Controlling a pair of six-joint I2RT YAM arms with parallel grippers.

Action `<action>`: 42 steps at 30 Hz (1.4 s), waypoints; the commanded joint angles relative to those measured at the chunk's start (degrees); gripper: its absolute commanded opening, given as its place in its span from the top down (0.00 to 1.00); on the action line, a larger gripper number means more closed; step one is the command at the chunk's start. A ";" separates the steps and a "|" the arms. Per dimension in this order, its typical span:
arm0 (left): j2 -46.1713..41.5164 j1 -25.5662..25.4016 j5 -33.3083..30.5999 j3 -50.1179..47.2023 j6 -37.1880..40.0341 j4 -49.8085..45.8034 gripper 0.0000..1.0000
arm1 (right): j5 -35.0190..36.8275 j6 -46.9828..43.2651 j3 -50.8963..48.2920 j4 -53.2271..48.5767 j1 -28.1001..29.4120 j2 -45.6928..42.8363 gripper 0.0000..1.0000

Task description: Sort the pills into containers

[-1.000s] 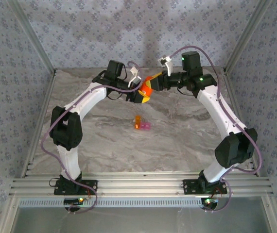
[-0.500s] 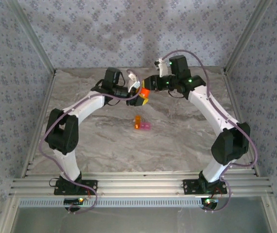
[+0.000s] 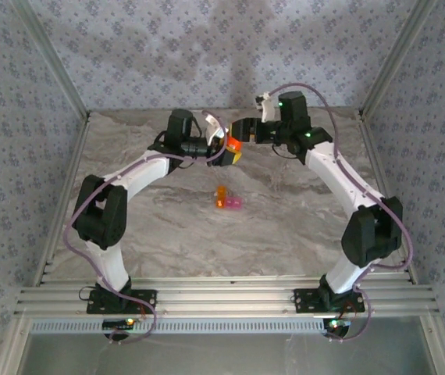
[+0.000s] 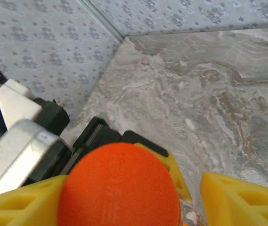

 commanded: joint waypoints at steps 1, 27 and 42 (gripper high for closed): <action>0.89 0.58 8.49 4.58 -2.02 4.96 1.00 | -11.45 -6.74 -1.92 -0.35 -2.20 -6.20 0.19; 5.93 -0.15 21.42 18.97 15.18 -26.11 1.00 | -13.69 -17.95 4.48 -4.66 -3.82 -2.84 0.45; 2.88 -0.59 11.01 13.20 6.44 -12.42 1.00 | -8.14 -11.14 3.02 -5.10 -0.58 -0.95 0.67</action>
